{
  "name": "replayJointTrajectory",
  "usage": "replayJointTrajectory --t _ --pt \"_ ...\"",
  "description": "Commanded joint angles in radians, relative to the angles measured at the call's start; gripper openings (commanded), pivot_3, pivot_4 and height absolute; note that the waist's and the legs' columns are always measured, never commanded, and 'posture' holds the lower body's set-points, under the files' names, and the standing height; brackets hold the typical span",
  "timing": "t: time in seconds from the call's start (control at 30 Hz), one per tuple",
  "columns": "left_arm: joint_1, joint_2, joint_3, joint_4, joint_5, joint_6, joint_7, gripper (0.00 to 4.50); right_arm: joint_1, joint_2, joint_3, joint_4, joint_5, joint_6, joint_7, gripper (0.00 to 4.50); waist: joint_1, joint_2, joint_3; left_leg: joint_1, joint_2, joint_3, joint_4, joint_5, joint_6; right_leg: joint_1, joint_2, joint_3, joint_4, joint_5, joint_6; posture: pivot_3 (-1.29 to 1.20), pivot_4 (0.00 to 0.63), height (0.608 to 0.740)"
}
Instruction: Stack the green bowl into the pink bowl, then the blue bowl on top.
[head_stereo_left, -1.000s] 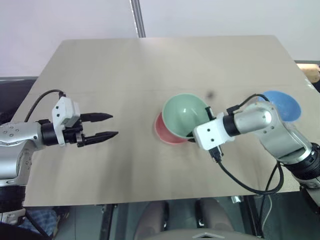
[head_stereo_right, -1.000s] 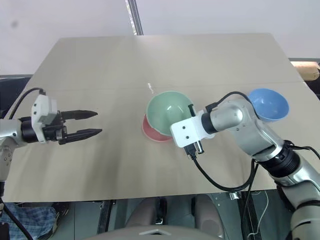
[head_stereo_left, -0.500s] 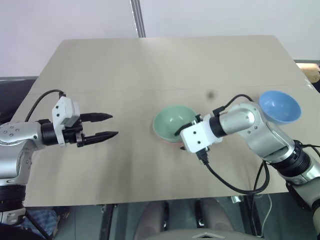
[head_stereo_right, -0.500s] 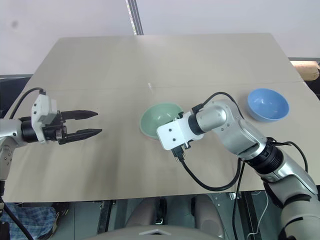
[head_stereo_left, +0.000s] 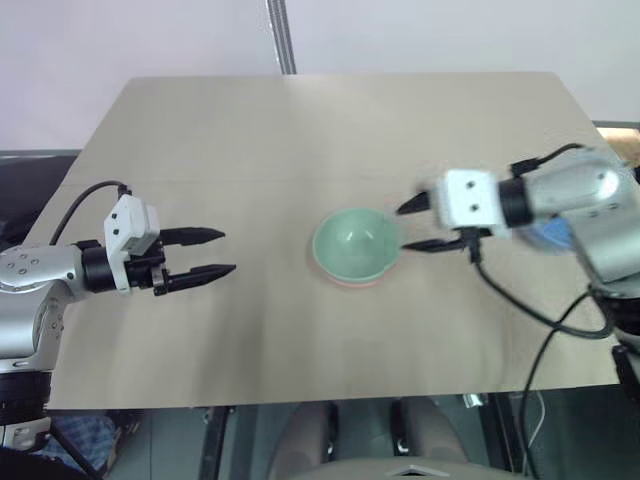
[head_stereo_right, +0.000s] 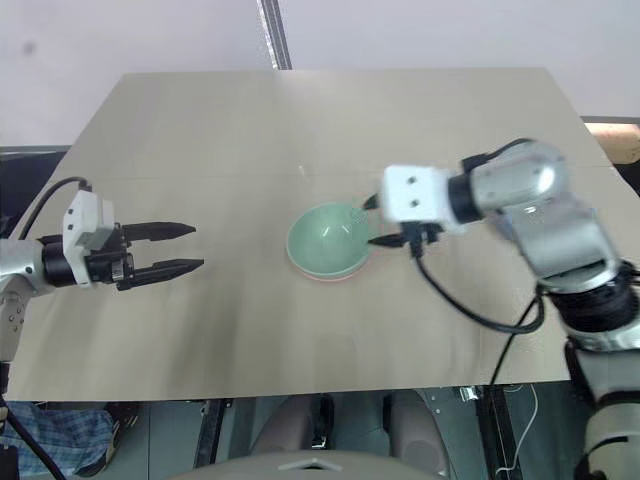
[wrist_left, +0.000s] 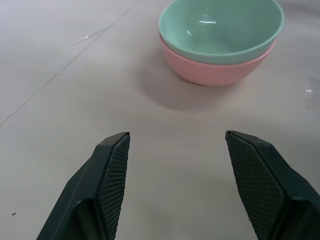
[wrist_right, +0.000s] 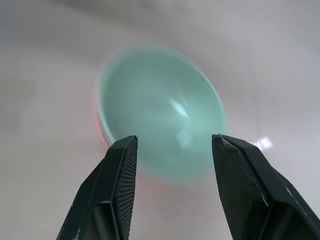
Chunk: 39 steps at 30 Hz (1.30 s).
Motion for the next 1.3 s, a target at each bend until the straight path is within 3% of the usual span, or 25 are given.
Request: replayJointTrajectory --t 0.03,0.33,0.9,1.3 --pt "-0.022 0.013 0.009 0.01 0.001 -0.019 -0.014 3.22 0.06 -0.065 -0.081 0.143 -0.034 -0.063 -0.059 2.61 0.0 0.0 0.0 0.0 0.0 0.0 0.0 0.0 0.0 0.0 0.0 0.0 0.0 0.0 0.0 0.0 0.15 0.74" --pt "-0.044 0.006 0.005 0.028 -0.003 -0.034 -0.04 3.22 0.056 -0.11 -0.151 0.442 -0.088 -0.043 -0.237 2.61 -0.006 0.001 0.001 0.0 0.001 0.004 -0.001 0.0 0.0 -0.001 0.001 0.003 0.001 0.0 0.0 0.0 0.15 0.74" --pt "-0.066 -0.058 0.079 0.004 -0.127 -0.015 -0.032 3.22 0.15 -0.165 -0.125 0.439 -0.11 0.187 -0.257 2.61 -0.004 0.001 0.001 0.0 0.001 0.004 -0.001 0.0 0.0 -0.001 0.001 0.004 0.001 0.0 0.0 0.0 0.15 0.74" --pt "-0.054 -0.057 0.094 -0.042 -0.159 0.017 -0.004 3.22 0.116 -0.149 -0.072 0.523 -0.186 0.186 -0.338 2.61 -0.004 0.001 0.001 0.0 0.001 0.005 0.0 0.0 0.0 -0.001 0.001 0.005 0.001 0.0 0.0 0.0 0.15 0.74"
